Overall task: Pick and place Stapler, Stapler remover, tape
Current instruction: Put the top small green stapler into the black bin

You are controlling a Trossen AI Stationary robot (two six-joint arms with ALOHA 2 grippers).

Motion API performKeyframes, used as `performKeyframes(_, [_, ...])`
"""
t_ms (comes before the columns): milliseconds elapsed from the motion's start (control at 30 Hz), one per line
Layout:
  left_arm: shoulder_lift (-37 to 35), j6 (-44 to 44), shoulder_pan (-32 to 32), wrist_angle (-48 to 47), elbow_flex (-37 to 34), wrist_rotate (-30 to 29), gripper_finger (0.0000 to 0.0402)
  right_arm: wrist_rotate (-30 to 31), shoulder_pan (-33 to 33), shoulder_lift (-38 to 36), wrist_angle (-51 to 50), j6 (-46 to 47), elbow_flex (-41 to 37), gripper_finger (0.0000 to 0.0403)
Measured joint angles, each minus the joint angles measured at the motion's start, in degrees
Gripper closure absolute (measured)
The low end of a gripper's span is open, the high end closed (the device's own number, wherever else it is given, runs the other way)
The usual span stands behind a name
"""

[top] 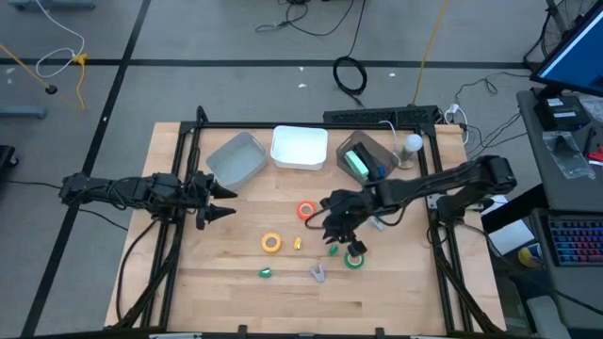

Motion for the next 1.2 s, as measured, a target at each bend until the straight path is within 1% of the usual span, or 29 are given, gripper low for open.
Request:
performKeyframes(200, [0.00,0.00,0.00,-0.39,0.00,0.01,0.0091,6.98,1.99,3.10,-1.78,-7.98,0.21,0.0344])
performKeyframes(300, [0.00,0.03,0.00,-0.45,0.00,0.01,0.0091,7.09,2.50,4.46,-3.71,-9.78,0.19,0.0344])
performKeyframes(467, [0.00,0.16,0.00,-0.80,0.00,0.01,0.0091,7.06,2.49,7.02,-4.90,-9.89,0.16,0.0343])
performKeyframes(533, [0.00,0.10,0.00,-1.18,0.00,0.01,0.0091,7.04,2.45,7.43,-4.75,-10.05,0.16,0.0337])
performKeyframes(633, [0.00,0.00,0.00,-1.59,0.00,0.03,0.0091,6.94,2.45,7.33,-4.74,-10.04,0.16,0.0313])
performKeyframes(767, [0.00,-0.26,0.00,-1.63,0.00,0.02,0.0091,6.88,2.45,7.34,-4.92,-10.10,0.16,0.0261])
performKeyframes(867, [0.00,-0.27,0.00,-1.63,0.00,0.03,0.0091,5.27,2.52,7.34,-5.47,-10.79,0.16,0.0225])
performKeyframes(933, [0.00,-0.28,0.00,-1.63,0.00,0.01,0.0091,4.44,2.61,7.53,-6.00,-11.06,0.16,0.0207])
performKeyframes(1033, [0.00,-0.08,0.01,-1.63,0.00,0.03,0.0091,3.56,2.61,9.44,-5.85,-11.57,0.19,0.0194])
performKeyframes(1200, [0.00,-0.02,0.00,-1.65,0.00,0.01,0.0091,3.93,2.78,12.60,-4.91,-14.43,0.20,0.0191])
